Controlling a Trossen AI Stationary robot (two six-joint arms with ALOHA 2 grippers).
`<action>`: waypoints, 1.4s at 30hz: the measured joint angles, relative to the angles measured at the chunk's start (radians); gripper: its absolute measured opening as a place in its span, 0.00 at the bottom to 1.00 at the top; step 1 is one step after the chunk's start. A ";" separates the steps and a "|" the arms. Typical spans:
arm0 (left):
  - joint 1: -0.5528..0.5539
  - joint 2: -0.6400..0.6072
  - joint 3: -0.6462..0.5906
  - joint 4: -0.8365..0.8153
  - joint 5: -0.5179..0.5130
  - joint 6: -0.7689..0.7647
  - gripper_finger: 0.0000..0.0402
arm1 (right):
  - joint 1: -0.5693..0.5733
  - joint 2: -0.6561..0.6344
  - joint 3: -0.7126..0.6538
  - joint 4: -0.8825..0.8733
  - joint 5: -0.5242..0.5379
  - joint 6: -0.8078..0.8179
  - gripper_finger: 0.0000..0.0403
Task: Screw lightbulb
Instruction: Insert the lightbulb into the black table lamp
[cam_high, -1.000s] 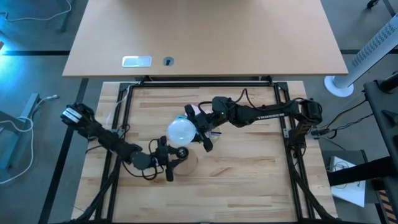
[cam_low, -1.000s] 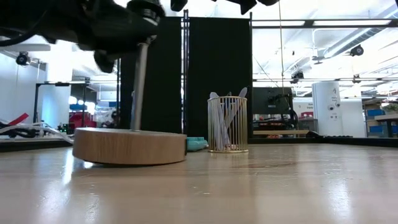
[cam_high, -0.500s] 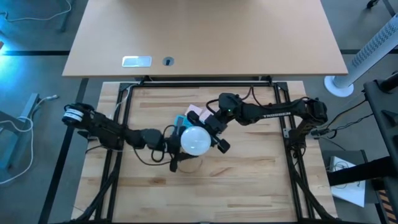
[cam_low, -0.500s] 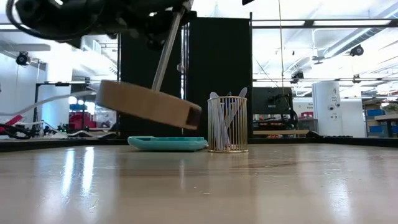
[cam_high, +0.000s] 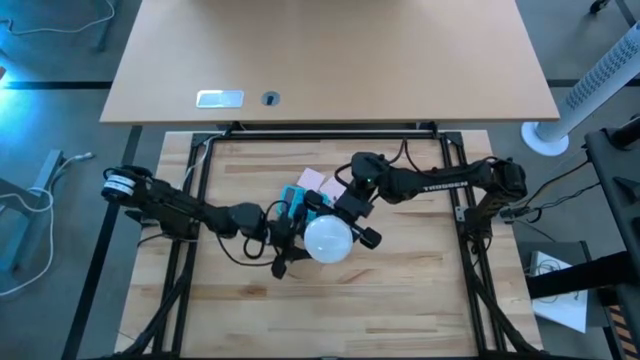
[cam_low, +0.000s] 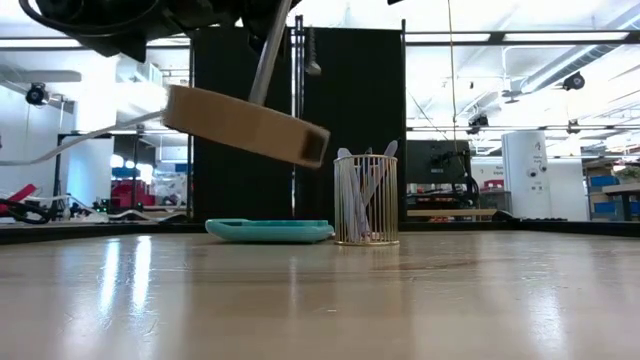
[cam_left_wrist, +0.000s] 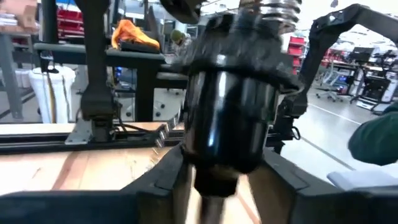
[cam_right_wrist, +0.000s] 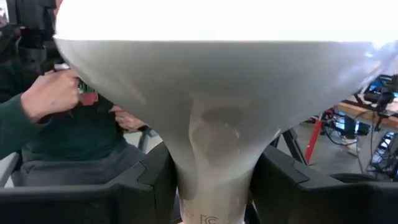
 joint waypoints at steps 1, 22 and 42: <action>-0.002 0.001 0.005 -0.004 0.002 0.001 0.30 | 0.000 0.000 0.000 0.000 -0.001 -0.009 0.39; -0.013 0.003 0.028 -0.004 0.026 0.034 0.16 | -0.002 0.000 0.026 0.007 -0.051 -0.072 0.39; -0.016 0.003 0.028 -0.005 0.024 0.034 0.16 | -0.018 0.000 0.026 0.000 -0.037 -0.056 0.39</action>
